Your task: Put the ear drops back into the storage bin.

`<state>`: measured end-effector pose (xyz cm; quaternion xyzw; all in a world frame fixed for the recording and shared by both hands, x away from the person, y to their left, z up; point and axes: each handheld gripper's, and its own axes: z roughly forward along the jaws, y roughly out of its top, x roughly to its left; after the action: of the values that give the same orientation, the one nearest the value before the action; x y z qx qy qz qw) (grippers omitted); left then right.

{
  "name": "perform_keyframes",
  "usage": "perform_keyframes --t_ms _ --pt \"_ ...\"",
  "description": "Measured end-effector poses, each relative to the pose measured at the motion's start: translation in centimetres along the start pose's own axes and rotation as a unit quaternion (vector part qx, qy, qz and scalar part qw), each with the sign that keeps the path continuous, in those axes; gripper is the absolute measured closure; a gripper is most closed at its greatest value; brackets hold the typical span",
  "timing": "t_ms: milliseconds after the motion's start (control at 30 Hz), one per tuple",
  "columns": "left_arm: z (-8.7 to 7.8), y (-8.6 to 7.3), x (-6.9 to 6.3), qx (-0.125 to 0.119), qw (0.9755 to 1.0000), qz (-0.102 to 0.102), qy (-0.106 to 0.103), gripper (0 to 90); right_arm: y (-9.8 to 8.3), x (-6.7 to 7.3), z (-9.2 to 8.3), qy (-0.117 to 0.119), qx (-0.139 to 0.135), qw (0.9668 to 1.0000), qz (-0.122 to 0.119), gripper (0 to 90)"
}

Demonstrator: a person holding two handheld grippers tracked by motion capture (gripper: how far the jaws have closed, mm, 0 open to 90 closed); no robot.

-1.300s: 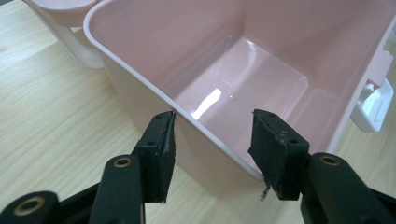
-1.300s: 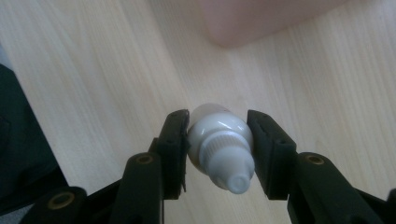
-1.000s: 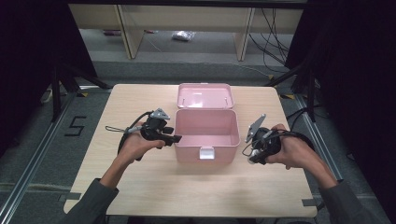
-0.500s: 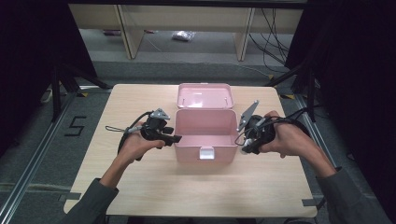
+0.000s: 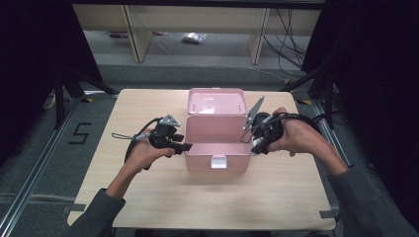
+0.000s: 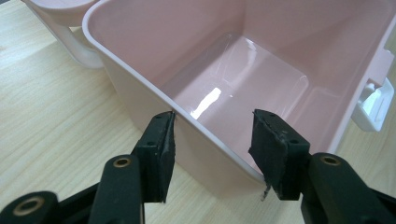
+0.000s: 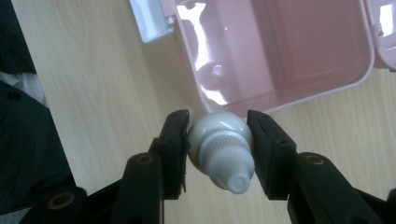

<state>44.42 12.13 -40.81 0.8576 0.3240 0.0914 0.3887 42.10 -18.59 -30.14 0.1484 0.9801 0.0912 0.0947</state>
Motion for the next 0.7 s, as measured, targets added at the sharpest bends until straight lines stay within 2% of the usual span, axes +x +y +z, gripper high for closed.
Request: perform_keyframes --t_ms 100,133,233,367,400,567,667,700 --pt "0.0 0.0 0.0 0.001 1.0000 0.000 0.000 49.0 0.5 -0.6 0.1 0.004 -0.002 0.9999 -0.009 60.4" --pt "0.0 0.0 0.0 0.001 1.0000 0.000 0.000 49.0 0.8 -0.8 0.4 0.009 -0.001 0.9999 0.007 60.5" --pt "0.0 0.0 0.0 0.001 1.0000 0.000 0.000 49.0 1.2 -1.1 0.7 0.009 0.002 1.0000 0.002 60.4" --pt "0.0 0.0 0.0 0.000 1.0000 0.000 0.000 49.0 2.0 -1.5 1.3 0.008 0.004 0.9999 0.007 60.5" --pt "0.0 0.0 0.0 0.001 1.0000 0.001 0.001 49.0 2.3 -1.7 1.6 0.007 0.008 0.9999 -0.001 60.4" --pt "0.0 0.0 -0.1 0.004 1.0000 0.002 0.006 49.0 2.9 -2.2 2.5 0.006 0.012 0.9999 -0.001 60.4" --pt "0.0 0.0 -0.1 0.005 1.0000 0.003 0.005 48.9 3.3 -2.3 3.1 0.006 0.019 0.9997 0.011 60.4" --pt "0.0 0.0 -0.1 0.004 1.0000 0.003 0.005 48.9 3.4 -2.5 3.3 0.007 0.021 0.9997 0.006 60.5"
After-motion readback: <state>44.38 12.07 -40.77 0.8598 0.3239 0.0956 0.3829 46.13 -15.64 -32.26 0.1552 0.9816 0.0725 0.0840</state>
